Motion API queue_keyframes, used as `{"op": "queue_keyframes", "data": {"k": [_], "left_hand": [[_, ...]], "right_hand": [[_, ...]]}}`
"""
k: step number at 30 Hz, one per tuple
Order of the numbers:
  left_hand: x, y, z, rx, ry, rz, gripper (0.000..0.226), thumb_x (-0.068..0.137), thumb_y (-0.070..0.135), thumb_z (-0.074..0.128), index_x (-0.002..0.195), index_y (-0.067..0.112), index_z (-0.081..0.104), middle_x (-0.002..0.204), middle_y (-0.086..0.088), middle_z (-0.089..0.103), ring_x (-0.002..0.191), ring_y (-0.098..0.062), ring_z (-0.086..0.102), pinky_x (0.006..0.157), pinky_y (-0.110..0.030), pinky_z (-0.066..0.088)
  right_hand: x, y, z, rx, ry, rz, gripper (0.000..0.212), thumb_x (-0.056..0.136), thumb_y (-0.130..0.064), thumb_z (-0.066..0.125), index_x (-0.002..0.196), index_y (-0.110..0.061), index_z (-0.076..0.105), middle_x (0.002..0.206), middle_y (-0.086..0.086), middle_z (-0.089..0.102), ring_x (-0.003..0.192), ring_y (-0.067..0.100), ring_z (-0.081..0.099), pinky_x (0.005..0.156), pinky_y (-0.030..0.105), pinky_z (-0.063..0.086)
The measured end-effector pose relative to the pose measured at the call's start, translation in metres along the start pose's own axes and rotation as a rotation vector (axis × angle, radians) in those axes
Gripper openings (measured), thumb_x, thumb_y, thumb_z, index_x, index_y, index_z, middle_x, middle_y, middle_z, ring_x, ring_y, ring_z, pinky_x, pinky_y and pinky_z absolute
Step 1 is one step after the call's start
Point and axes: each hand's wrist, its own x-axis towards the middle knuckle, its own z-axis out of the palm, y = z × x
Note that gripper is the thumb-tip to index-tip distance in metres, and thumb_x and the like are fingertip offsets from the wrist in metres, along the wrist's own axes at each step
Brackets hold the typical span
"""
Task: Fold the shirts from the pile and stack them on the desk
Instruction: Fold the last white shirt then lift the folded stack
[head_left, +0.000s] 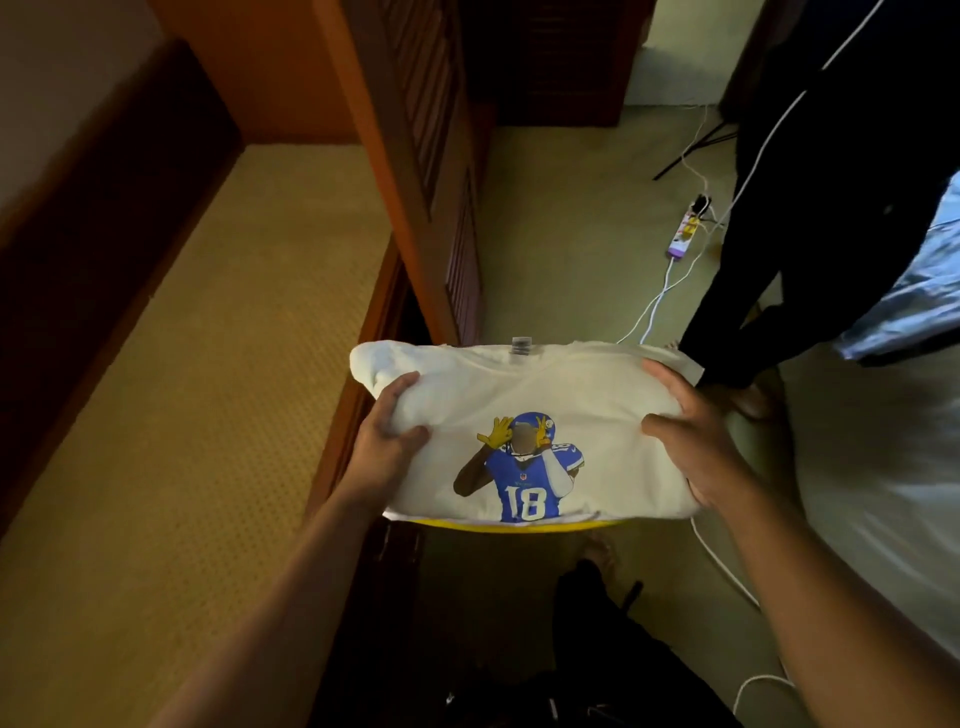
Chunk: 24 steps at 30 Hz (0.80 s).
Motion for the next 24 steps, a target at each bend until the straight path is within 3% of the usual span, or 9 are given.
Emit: {"op": "queue_keyframes", "data": {"k": [3, 5, 7, 9, 11, 14, 16, 24], "left_hand": [[0.041, 0.024, 0.039, -0.047, -0.022, -0.028, 0.059, 0.088, 0.004, 0.059, 0.133, 0.039, 0.045, 0.131, 0.002, 0.042, 0.105, -0.015, 0.055, 0.072, -0.028, 0.054], [0.067, 0.039, 0.064, -0.057, -0.021, -0.057, 0.06, 0.087, 0.002, 0.058, 0.133, 0.039, 0.045, 0.132, 0.001, 0.043, 0.104, -0.017, 0.056, 0.073, -0.029, 0.055], [0.1, 0.051, 0.093, -0.054, 0.006, -0.093, 0.061, 0.086, 0.001, 0.058, 0.13, 0.042, 0.046, 0.132, 0.0, 0.045, 0.105, -0.019, 0.057, 0.078, -0.034, 0.056], [0.117, 0.062, 0.109, -0.059, 0.0, -0.103, 0.062, 0.086, 0.0, 0.058, 0.13, 0.043, 0.047, 0.132, 0.001, 0.046, 0.106, -0.019, 0.057, 0.084, -0.038, 0.056], [0.14, 0.073, 0.128, -0.063, 0.004, -0.103, 0.063, 0.086, 0.0, 0.058, 0.131, 0.041, 0.046, 0.13, 0.003, 0.047, 0.106, -0.015, 0.057, 0.088, -0.039, 0.055], [0.173, 0.089, 0.147, -0.057, 0.01, -0.099, 0.063, 0.085, -0.001, 0.057, 0.13, 0.041, 0.047, 0.13, 0.003, 0.049, 0.11, -0.018, 0.057, 0.091, -0.04, 0.053], [0.196, 0.097, 0.157, -0.062, 0.014, -0.107, 0.062, 0.085, -0.002, 0.057, 0.127, 0.043, 0.049, 0.128, 0.006, 0.051, 0.112, -0.019, 0.056, 0.092, -0.041, 0.053], [0.301, 0.127, 0.185, -0.053, 0.007, -0.076, 0.061, 0.085, -0.003, 0.055, 0.128, 0.04, 0.051, 0.119, 0.018, 0.052, 0.112, -0.01, 0.054, 0.089, -0.03, 0.05]], "right_hand": [[0.046, -0.016, -0.031, -0.01, 0.012, -0.006, 0.066, 0.081, 0.008, 0.052, 0.13, -0.035, 0.054, 0.127, -0.004, 0.06, 0.095, -0.011, 0.056, 0.075, 0.011, 0.045], [0.071, -0.029, -0.052, -0.042, 0.038, -0.011, 0.062, 0.083, 0.008, 0.053, 0.128, -0.034, 0.054, 0.12, -0.009, 0.059, 0.083, -0.025, 0.049, 0.066, -0.002, 0.037], [0.103, -0.04, -0.077, -0.087, 0.05, -0.007, 0.059, 0.084, 0.007, 0.054, 0.129, -0.031, 0.053, 0.111, -0.009, 0.055, 0.079, -0.024, 0.048, 0.059, -0.006, 0.032], [0.126, -0.041, -0.09, -0.092, 0.035, -0.015, 0.063, 0.081, 0.0, 0.057, 0.133, -0.033, 0.053, 0.12, -0.006, 0.056, 0.092, -0.003, 0.053, 0.068, 0.001, 0.038], [0.158, -0.044, -0.105, -0.092, 0.029, -0.001, 0.067, 0.073, -0.01, 0.059, 0.132, -0.039, 0.053, 0.123, -0.005, 0.057, 0.104, 0.011, 0.054, 0.077, 0.016, 0.042], [0.199, -0.052, -0.12, -0.056, 0.026, 0.015, 0.066, 0.079, 0.001, 0.057, 0.134, -0.035, 0.053, 0.121, -0.005, 0.056, 0.096, 0.003, 0.055, 0.072, 0.012, 0.041], [0.224, -0.057, -0.127, -0.044, 0.019, 0.016, 0.066, 0.081, 0.004, 0.055, 0.134, -0.034, 0.052, 0.121, -0.004, 0.055, 0.097, 0.007, 0.054, 0.069, 0.012, 0.041], [0.332, -0.082, -0.139, -0.016, 0.044, 0.067, 0.066, 0.079, 0.001, 0.056, 0.126, -0.045, 0.055, 0.126, -0.001, 0.05, 0.107, 0.02, 0.052, 0.081, 0.031, 0.046]]}}
